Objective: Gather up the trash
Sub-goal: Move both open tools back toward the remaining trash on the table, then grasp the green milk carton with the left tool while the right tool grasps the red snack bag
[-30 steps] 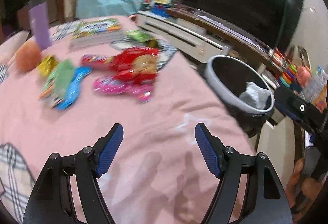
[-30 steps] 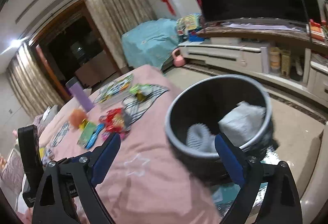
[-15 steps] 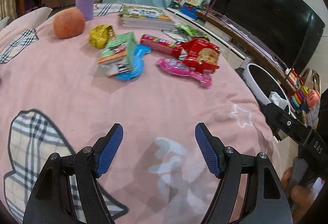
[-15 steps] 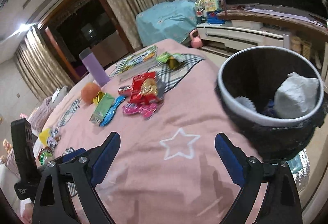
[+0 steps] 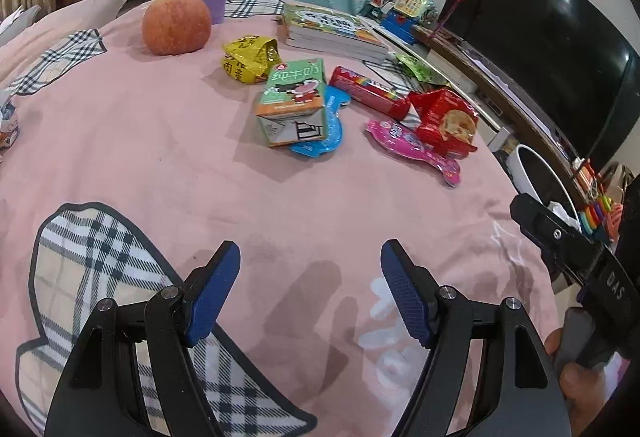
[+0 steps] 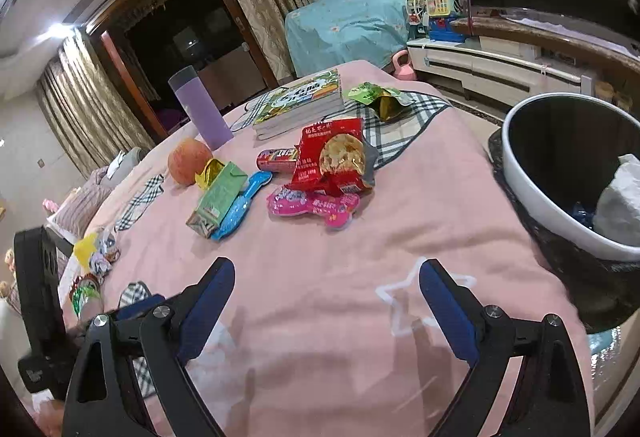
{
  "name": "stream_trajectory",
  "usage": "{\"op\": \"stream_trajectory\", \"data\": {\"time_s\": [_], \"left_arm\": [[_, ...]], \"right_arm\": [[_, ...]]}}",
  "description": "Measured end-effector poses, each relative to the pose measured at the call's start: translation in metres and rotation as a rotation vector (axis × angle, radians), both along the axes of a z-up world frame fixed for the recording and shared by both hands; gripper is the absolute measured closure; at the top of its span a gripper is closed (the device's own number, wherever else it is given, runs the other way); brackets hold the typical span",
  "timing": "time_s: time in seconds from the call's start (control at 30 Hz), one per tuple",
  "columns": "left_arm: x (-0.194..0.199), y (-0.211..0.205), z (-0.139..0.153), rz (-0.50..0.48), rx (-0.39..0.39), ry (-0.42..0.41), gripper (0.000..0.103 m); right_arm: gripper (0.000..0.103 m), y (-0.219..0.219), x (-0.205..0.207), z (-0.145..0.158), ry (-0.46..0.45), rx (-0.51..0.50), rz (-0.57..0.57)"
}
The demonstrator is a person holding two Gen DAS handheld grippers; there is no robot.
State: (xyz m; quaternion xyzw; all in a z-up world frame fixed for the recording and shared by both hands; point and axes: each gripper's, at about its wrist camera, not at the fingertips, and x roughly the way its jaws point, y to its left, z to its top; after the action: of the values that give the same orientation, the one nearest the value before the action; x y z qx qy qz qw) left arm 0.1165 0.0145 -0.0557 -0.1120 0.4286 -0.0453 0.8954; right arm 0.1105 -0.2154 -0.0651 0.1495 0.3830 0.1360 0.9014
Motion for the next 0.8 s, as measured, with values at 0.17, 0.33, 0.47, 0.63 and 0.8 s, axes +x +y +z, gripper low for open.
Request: {"op": "stream_trajectory", "data": {"time_s": [0.17,0.33,0.47,0.63,0.8], "left_arm": [[0.010,0.004,-0.005,0.005,-0.006,0.017,0.028],[0.025,0.005,-0.005,0.006,0.006,0.028,0.028],[0.040,0.006,0.001,0.012,0.019,0.021,0.028],[0.064,0.016,0.013,0.045,0.027,-0.007,0.028],[0.086,0.026,0.013,0.064,0.022,-0.006,0.028]], "right_arm": [[0.008,0.005,0.018,-0.006,0.044,0.016,-0.006],[0.008,0.007,0.033,-0.008,0.050,-0.004,-0.007],[0.009,0.006,0.048,-0.008,0.062,-0.009,-0.011],[0.010,0.005,0.065,-0.004,0.042,-0.021,-0.017],[0.015,0.003,0.082,-0.005,0.040,-0.019,-0.028]]}}
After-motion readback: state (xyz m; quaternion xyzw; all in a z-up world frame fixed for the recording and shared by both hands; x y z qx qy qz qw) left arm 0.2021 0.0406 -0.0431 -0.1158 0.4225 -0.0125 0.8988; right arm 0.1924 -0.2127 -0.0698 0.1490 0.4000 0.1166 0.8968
